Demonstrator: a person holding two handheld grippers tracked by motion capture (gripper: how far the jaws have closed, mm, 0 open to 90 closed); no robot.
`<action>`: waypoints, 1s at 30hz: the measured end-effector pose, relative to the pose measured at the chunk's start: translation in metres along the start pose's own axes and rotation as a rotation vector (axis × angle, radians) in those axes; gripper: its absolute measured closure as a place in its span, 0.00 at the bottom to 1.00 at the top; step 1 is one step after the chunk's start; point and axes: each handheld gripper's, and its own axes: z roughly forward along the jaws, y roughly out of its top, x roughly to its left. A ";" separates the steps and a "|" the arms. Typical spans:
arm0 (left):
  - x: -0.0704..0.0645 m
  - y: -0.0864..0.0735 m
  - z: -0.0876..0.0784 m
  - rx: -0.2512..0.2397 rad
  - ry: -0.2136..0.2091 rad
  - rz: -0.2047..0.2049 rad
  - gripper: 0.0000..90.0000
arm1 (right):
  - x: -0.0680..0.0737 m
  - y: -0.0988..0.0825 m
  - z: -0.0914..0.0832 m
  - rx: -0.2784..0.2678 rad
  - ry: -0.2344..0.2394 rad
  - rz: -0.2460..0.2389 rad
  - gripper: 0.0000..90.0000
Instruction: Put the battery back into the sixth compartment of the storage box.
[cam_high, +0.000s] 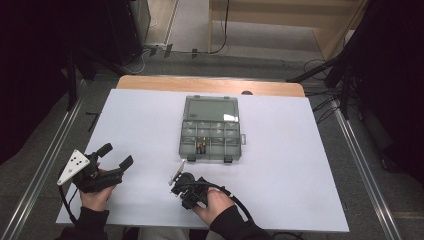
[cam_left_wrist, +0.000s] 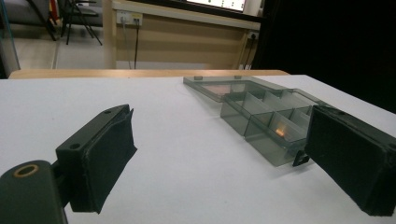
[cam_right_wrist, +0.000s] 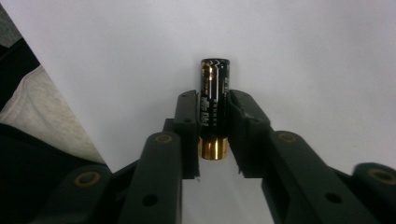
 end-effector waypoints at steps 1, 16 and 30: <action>0.000 0.000 0.000 0.001 0.000 0.000 0.09 | 0.000 0.000 0.000 0.002 -0.002 -0.002 0.85; 0.000 0.000 0.000 -0.006 0.000 -0.003 0.09 | 0.000 0.001 0.000 0.013 0.015 0.001 0.86; 0.000 0.000 0.000 -0.006 0.001 -0.005 0.09 | -0.006 0.001 -0.015 -0.065 0.030 0.060 0.86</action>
